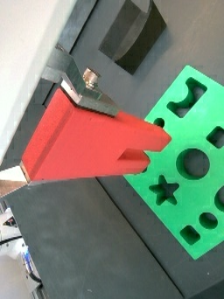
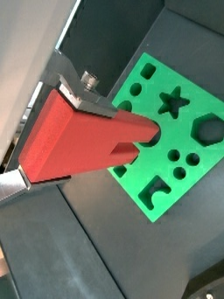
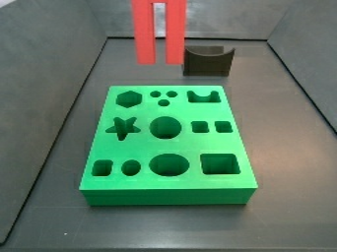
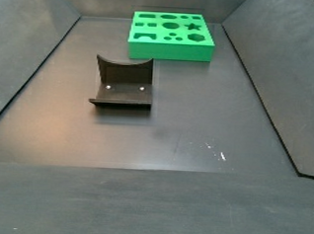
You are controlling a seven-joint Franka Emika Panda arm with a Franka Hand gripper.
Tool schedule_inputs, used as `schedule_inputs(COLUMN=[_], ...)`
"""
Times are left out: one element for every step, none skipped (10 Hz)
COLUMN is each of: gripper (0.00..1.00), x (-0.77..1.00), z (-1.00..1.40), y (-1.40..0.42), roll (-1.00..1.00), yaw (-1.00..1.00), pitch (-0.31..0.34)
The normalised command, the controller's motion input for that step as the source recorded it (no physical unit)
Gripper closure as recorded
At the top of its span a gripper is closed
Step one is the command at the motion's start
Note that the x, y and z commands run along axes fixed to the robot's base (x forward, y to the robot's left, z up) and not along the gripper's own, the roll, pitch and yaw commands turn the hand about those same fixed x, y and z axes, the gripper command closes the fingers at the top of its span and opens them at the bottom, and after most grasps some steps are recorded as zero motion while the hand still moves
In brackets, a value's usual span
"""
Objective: Insert the double-square object.
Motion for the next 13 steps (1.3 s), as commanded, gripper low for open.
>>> schedule_inputs(gripper=[1.0, 1.0, 1.0, 1.0, 1.0, 1.0, 1.0, 1.0, 1.0, 1.0, 1.0, 1.0, 1.0], x=[0.99, 0.99, 1.0, 1.0, 1.0, 0.98, 0.73, 0.68, 0.76, 0.77, 0.72, 0.7, 0.73], z=[-0.55, -0.55, -0.57, -0.48, -0.23, -0.21, 0.0, 0.0, -0.03, -0.12, -0.26, -0.27, -0.21], y=[-0.16, -0.17, -0.17, -0.17, -0.05, -0.13, -0.11, -0.13, -0.25, -0.47, -0.45, -0.23, -0.1], roll=[0.0, 0.0, 0.0, 0.0, 0.15, 0.43, 0.5, 0.5, 0.48, 0.27, 0.2, 0.24, 0.3], yaw=[0.0, 0.0, 0.0, 0.0, 0.0, 0.0, 0.0, 0.0, 0.0, 0.0, 0.04, 0.2, 0.21], pitch=[-0.17, -0.169, -0.156, -0.124, -0.06, 0.043, 0.184, 0.207, 0.193, 0.19, 0.226, 0.246, 0.254])
